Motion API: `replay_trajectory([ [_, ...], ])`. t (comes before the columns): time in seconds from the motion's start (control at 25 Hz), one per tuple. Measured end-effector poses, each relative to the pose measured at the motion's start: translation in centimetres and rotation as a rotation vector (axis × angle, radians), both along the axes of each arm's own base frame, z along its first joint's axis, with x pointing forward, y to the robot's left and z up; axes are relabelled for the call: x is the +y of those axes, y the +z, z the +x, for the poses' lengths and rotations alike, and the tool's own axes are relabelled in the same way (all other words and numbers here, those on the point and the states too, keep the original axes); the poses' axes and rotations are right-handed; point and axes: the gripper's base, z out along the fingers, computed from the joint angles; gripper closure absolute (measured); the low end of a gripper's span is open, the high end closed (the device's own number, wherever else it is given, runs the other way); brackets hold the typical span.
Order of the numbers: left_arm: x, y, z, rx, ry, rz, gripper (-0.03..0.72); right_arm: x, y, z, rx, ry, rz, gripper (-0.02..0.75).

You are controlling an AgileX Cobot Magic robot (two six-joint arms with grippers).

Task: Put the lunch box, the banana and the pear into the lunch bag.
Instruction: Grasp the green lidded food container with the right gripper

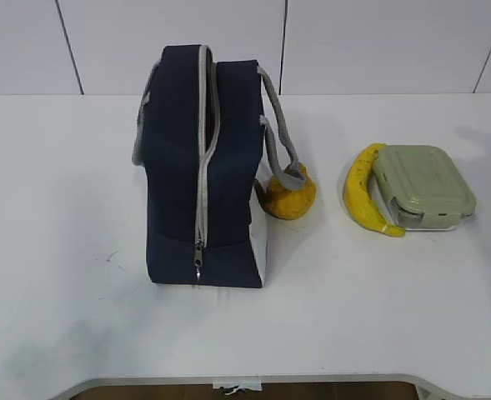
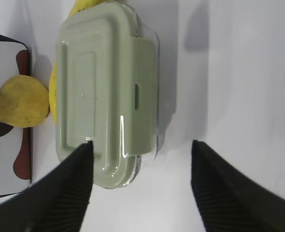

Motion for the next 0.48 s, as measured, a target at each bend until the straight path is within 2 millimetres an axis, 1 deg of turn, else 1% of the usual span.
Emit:
replay_trajectory([
  [0.04,0.0,0.0,0.0,0.0,0.0,0.0,0.448,0.0,0.1,0.1,-0.01,-0.005,0.01,0.24],
  [0.12,0.0,0.0,0.0,0.0,0.0,0.0,0.448,0.1,0.1,0.4,-0.04,-0.01,0.035,0.143],
  [0.16,0.0,0.0,0.0,0.0,0.0,0.0,0.448,0.1,0.1,0.5,-0.053,-0.01,0.042,0.132],
  [0.32,0.0,0.0,0.0,0.0,0.0,0.0,0.448,0.5,-1.0,1.3,-0.065,0.006,0.07,0.127],
  [0.48,0.0,0.0,0.0,0.0,-0.001,-0.002,0.448,0.2,-2.8,2.5,-0.058,-0.009,0.111,0.141],
])
